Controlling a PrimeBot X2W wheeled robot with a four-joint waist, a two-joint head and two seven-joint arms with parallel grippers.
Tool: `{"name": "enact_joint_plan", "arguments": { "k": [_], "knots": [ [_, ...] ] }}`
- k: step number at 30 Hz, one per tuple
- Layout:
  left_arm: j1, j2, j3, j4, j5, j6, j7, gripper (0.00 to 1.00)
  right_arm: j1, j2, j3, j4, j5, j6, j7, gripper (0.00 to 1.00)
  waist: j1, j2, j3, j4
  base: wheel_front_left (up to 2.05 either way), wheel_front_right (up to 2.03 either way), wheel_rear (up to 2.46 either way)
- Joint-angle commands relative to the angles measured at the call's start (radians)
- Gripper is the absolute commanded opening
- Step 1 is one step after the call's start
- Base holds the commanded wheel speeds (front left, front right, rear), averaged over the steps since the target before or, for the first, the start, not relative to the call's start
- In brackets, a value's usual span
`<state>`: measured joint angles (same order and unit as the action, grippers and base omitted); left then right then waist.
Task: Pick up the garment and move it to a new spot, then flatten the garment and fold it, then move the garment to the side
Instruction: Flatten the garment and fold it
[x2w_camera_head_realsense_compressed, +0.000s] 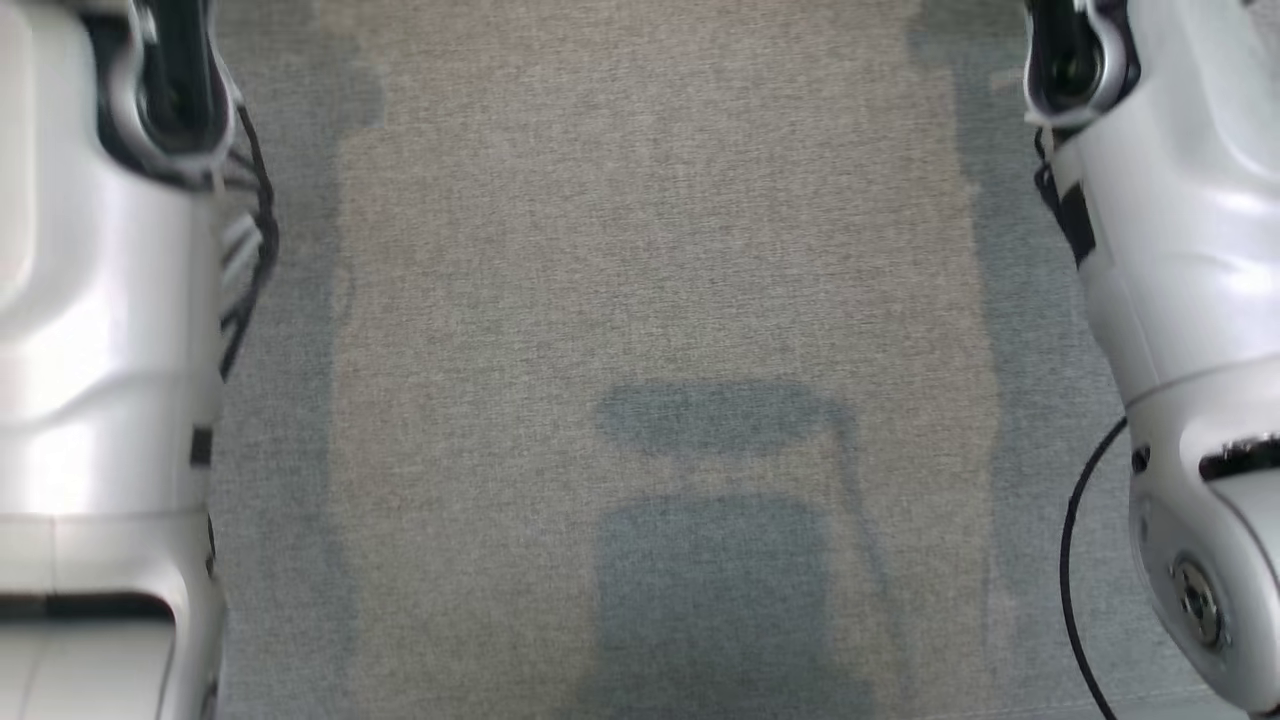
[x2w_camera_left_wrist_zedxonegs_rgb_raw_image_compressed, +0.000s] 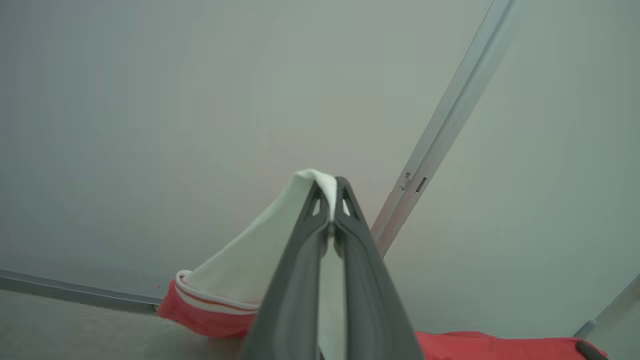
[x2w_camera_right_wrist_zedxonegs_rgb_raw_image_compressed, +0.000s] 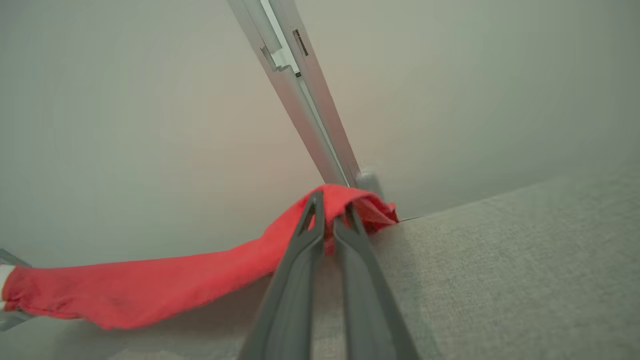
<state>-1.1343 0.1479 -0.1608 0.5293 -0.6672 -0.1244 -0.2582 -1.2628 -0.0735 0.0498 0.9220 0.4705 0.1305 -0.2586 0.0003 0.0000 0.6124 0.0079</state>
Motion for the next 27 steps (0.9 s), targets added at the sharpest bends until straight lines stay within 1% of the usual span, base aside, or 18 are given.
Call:
{"name": "enact_joint_plan", "arguments": {
  "k": [1,4,7,10,12,16,20,23,27],
  "knots": [
    [0.051,0.011,0.005,-0.045,-0.006,-0.007,-0.008,0.0,0.037,-0.015,0.016,-0.04,0.027,0.0,-0.008,0.0,-0.0003,0.0,0.005,0.013,0.0,0.0,0.0],
    [0.174,0.024,0.007,-0.171,-0.022,-0.006,-0.008,0.0,0.131,-0.038,0.038,-0.143,0.078,0.0,-0.007,0.0,-0.0003,0.0,-0.015,0.008,0.0,0.0,0.0],
    [0.303,0.043,0.014,-0.284,-0.038,-0.007,-0.007,0.0,0.223,-0.047,0.041,-0.247,0.122,0.0,-0.008,0.0,-0.0003,0.0,-0.046,0.002,0.0,0.0,0.0],
    [0.414,0.043,0.028,-0.366,-0.041,-0.007,-0.007,0.0,0.305,-0.052,0.038,-0.334,0.138,0.0,-0.008,0.0,-0.0003,0.0,-0.079,-0.003,0.0,0.0,0.0],
    [0.481,0.037,0.033,-0.395,-0.035,-0.001,-0.008,0.0,0.362,-0.052,0.043,-0.378,0.14,0.0,-0.008,0.0,-0.0003,0.0,-0.102,-0.005,0.0,0.0,0.0],
    [0.601,0.016,0.023,-0.428,-0.063,-0.001,-0.008,0.0,0.473,-0.047,0.049,-0.441,0.149,0.0,-0.008,0.0,-0.0003,0.0,-0.156,-0.007,0.0,0.0,0.0],
    [0.726,0.01,0.006,-0.451,-0.08,-0.003,-0.004,0.0,0.584,-0.048,0.061,-0.486,0.155,0.0,-0.008,0.0,-0.0003,0.0,-0.214,-0.013,0.0,0.0,0.0],
    [0.822,0.012,-0.011,-0.465,-0.085,-0.003,-0.004,0.0,0.668,-0.045,0.056,-0.513,0.169,0.0,-0.008,0.0,-0.0003,0.0,-0.264,-0.013,0.0,0.0,0.0],
    [0.941,-0.001,-0.017,-0.493,-0.092,0.005,-0.006,0.0,0.767,-0.042,0.036,-0.549,0.183,0.0,-0.008,0.0,-0.0003,0.0,-0.325,-0.008,0.0,0.0,0.0]
  ]
}}
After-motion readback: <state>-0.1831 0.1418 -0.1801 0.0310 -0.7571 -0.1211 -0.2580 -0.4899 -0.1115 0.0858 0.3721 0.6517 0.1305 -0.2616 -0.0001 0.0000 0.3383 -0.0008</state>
